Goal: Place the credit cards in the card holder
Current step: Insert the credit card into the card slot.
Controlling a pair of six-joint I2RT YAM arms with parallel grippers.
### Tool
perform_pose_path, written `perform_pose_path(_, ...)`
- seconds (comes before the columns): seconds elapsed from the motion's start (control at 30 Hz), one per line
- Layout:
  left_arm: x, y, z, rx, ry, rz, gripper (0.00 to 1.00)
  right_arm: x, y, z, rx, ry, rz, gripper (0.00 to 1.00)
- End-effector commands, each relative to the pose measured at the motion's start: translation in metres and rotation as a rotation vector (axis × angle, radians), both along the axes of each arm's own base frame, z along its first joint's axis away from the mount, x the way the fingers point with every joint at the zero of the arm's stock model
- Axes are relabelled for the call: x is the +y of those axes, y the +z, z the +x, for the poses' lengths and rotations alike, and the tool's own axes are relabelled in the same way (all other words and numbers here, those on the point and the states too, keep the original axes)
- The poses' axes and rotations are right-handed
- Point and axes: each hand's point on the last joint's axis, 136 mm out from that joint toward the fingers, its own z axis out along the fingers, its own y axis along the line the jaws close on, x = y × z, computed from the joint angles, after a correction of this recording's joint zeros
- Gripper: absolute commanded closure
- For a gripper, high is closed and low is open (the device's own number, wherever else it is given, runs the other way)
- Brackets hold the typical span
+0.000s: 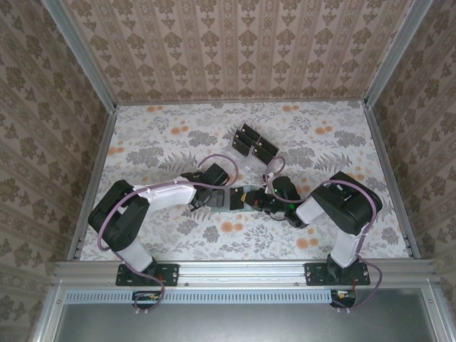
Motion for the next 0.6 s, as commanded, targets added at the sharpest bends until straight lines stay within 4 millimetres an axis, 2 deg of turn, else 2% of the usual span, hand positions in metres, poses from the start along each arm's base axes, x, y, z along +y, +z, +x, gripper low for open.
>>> perform_pose_path(0.0, 0.0059, -0.0113, -0.0077, 0.039, 0.007, 0.033, 0.00, 0.0053, -0.0036, 0.0013, 0.011, 0.006, 0.000, 1.00)
perform_pose_path(0.57, 0.0072, -0.0112, -0.0085, 0.038, 0.006, 0.035, 0.00, -0.0005, -0.0042, 0.0092, -0.002, -0.017, -0.023, 1.00)
